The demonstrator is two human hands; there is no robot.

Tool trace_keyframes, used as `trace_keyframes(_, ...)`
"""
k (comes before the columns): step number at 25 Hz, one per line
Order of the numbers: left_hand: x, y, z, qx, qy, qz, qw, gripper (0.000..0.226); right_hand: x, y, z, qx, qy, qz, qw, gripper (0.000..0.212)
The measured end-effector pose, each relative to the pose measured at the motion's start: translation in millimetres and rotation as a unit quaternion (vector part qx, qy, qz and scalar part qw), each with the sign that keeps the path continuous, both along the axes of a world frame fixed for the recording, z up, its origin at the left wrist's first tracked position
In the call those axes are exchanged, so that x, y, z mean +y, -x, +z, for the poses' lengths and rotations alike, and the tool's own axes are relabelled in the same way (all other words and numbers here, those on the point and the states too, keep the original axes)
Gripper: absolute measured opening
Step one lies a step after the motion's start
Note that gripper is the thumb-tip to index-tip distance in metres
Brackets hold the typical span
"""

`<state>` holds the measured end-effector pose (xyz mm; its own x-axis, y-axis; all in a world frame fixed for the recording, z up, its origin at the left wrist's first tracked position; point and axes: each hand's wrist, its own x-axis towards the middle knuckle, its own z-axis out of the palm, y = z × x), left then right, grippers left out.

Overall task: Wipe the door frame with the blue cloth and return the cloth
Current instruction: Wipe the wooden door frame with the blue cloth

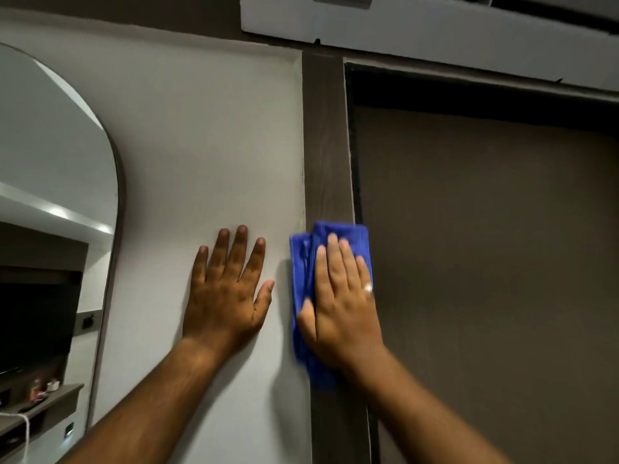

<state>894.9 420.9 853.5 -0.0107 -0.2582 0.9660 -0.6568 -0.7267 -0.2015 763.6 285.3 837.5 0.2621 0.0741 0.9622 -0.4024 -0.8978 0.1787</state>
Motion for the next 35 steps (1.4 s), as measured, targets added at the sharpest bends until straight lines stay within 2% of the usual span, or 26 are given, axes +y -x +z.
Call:
trace_keyframes(4,0,-1,25,-0.003,0.000,0.003,1.000,0.069,0,-4,129,-0.010,-0.033,0.015,0.999,0.075)
trace_keyframes(7,0,-2,26,0.000,0.002,0.006,1.000,0.068,1,-6,154,-0.021,-0.037,0.013,0.999,0.074)
trace_keyframes(13,0,1,11,0.023,0.018,0.000,1.000,0.068,0,-2,63,-0.021,-0.015,0.022,0.999,0.073)
trace_keyframes(20,0,1,-7,0.040,0.044,-0.031,0.998,0.066,4,8,-167,0.052,-0.007,-0.001,0.999,0.083)
trace_keyframes(22,-1,2,-9,0.044,0.051,-0.032,0.997,0.066,3,8,-200,0.071,-0.016,-0.007,0.997,0.084)
trace_keyframes(25,-5,5,-20,0.053,0.063,-0.032,0.996,0.066,4,9,-188,0.060,-0.015,-0.001,0.998,0.085)
trace_keyframes(31,-3,4,-33,0.050,0.051,-0.034,0.997,0.066,6,-1,-70,-0.017,-0.048,-0.005,0.999,0.075)
trace_keyframes(33,0,4,-38,0.048,0.043,-0.028,0.998,0.067,6,-3,-70,-0.026,-0.055,0.002,0.998,0.075)
trace_keyframes(35,1,4,-42,0.047,0.039,-0.023,0.998,0.067,6,-2,-100,-0.023,-0.049,0.002,0.999,0.076)
